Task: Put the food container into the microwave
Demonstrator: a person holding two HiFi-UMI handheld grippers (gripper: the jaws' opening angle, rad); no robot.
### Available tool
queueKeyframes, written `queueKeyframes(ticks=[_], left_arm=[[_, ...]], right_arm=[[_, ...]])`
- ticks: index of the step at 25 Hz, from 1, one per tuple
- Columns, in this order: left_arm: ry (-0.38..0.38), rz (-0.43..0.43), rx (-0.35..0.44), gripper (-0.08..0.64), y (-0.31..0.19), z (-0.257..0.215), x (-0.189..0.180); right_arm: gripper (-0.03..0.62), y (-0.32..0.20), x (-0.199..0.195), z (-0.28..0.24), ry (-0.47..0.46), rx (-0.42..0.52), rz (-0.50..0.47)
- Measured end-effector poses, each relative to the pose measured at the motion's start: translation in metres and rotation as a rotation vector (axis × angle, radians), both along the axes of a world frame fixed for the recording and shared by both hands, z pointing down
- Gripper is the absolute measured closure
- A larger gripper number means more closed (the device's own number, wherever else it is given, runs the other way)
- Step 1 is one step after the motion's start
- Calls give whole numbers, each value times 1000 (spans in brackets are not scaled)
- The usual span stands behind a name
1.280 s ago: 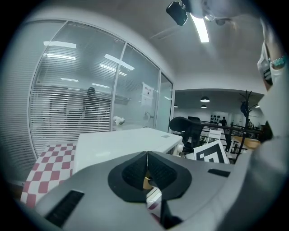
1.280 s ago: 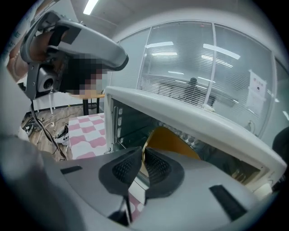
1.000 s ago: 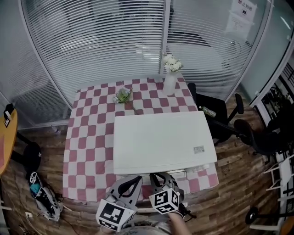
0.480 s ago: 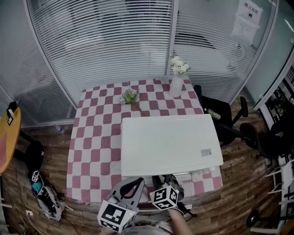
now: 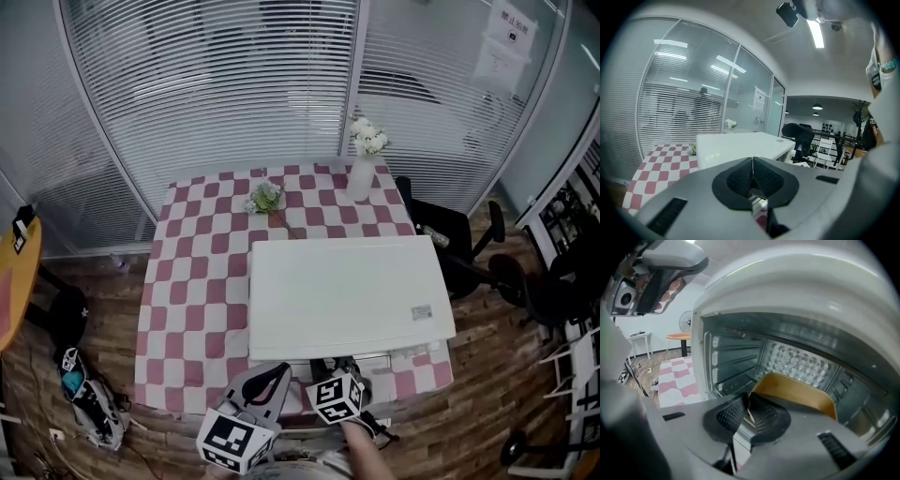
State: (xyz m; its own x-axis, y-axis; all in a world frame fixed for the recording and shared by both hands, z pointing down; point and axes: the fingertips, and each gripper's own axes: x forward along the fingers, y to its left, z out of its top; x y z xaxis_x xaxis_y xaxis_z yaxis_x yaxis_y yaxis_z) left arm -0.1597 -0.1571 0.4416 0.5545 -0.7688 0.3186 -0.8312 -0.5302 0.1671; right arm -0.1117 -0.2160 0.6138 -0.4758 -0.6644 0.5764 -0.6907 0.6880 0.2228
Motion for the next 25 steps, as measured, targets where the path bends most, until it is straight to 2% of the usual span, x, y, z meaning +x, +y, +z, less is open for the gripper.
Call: queueKeyframes(ticks=[13,16,21,25], left_arm=[[2,29,5,548,1,3,8],[-4,47,-3,548,3,6,12],[-14,70,-18,548,6,13,22],[-44,96,-21,548,11,19,31]], right_arm=[[551,8,16,-20,-120,-1,65],[555,9,22,-23,-157,-2,85],[577,15,34,-27,-166,-8,107],[588,23,37,-34,-235,-10,100]])
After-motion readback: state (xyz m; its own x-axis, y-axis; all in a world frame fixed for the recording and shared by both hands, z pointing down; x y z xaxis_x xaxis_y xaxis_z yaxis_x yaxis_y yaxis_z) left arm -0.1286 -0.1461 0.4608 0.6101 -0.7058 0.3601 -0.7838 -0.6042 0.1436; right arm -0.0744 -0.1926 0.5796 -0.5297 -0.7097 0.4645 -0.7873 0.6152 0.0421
